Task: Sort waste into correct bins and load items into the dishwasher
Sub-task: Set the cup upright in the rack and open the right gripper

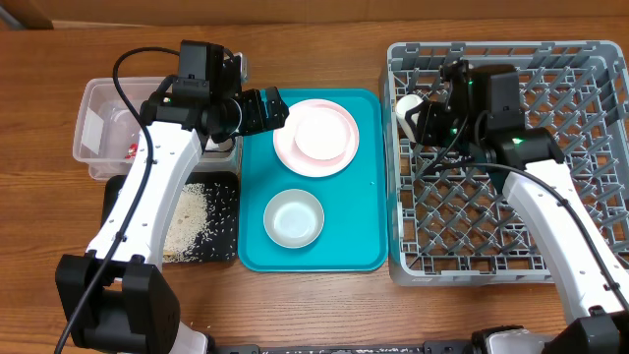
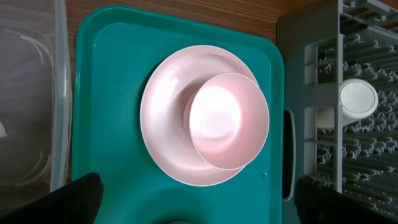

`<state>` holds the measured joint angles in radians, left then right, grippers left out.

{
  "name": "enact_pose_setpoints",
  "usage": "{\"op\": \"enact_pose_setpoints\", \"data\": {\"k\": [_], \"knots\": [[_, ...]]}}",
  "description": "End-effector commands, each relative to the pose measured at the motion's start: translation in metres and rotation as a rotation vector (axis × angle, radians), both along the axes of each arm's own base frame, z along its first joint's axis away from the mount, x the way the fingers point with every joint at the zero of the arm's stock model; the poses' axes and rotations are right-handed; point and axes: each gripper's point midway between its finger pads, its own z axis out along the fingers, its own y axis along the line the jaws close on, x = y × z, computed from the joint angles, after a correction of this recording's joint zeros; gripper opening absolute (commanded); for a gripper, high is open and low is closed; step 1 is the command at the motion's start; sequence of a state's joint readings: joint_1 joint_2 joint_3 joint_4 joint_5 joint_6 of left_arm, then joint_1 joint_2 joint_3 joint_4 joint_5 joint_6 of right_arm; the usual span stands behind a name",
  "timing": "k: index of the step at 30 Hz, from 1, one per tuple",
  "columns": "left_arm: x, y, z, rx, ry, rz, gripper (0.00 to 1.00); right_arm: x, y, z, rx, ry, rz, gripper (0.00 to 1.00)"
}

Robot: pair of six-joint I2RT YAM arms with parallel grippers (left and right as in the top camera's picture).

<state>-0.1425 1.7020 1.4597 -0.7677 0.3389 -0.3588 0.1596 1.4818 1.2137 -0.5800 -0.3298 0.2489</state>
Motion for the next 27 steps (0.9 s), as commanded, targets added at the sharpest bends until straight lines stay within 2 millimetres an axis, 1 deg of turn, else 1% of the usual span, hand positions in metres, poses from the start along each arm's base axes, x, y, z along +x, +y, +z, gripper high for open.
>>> {"op": "enact_pose_setpoints", "data": {"k": [1, 5, 11, 15, 17, 19, 21, 23, 27], "knots": [[0.003, 0.0, 0.009, 0.013, -0.034, -0.012, 1.0, 0.009, 0.006, 0.017, 0.014, -0.062, 0.026, 0.04], [0.003, 0.0, 0.009, 0.013, -0.034, -0.012, 1.0, 0.027, -0.004, -0.003, -0.044, -0.055, -0.031, 0.04], [0.003, 0.0, 0.009, 0.013, -0.034, -0.012, 1.0, 0.058, 0.0, -0.032, -0.046, -0.073, -0.037, 0.04], [0.003, 0.0, 0.009, 0.013, -0.034, -0.012, 1.0, 0.073, 0.002, -0.055, -0.047, -0.067, -0.037, 0.04], [0.003, 0.0, 0.009, 0.013, -0.034, -0.012, 1.0, 0.075, 0.0, -0.064, -0.059, -0.053, -0.046, 0.04], [0.003, 0.0, 0.009, 0.013, -0.034, -0.012, 1.0, 0.077, -0.01, -0.072, -0.104, -0.039, -0.087, 0.04], [0.003, 0.0, 0.009, 0.013, -0.034, -0.012, 1.0, 0.076, -0.028, -0.08, -0.184, -0.02, -0.158, 0.04], [0.003, 0.0, 0.009, 0.013, -0.034, -0.012, 1.0, 0.074, -0.04, -0.084, -0.236, -0.002, -0.2, 0.04], [0.003, 0.0, 0.009, 0.013, -0.034, -0.012, 1.0, 0.065, -0.051, -0.094, -0.295, 0.046, -0.233, 0.05]]}}
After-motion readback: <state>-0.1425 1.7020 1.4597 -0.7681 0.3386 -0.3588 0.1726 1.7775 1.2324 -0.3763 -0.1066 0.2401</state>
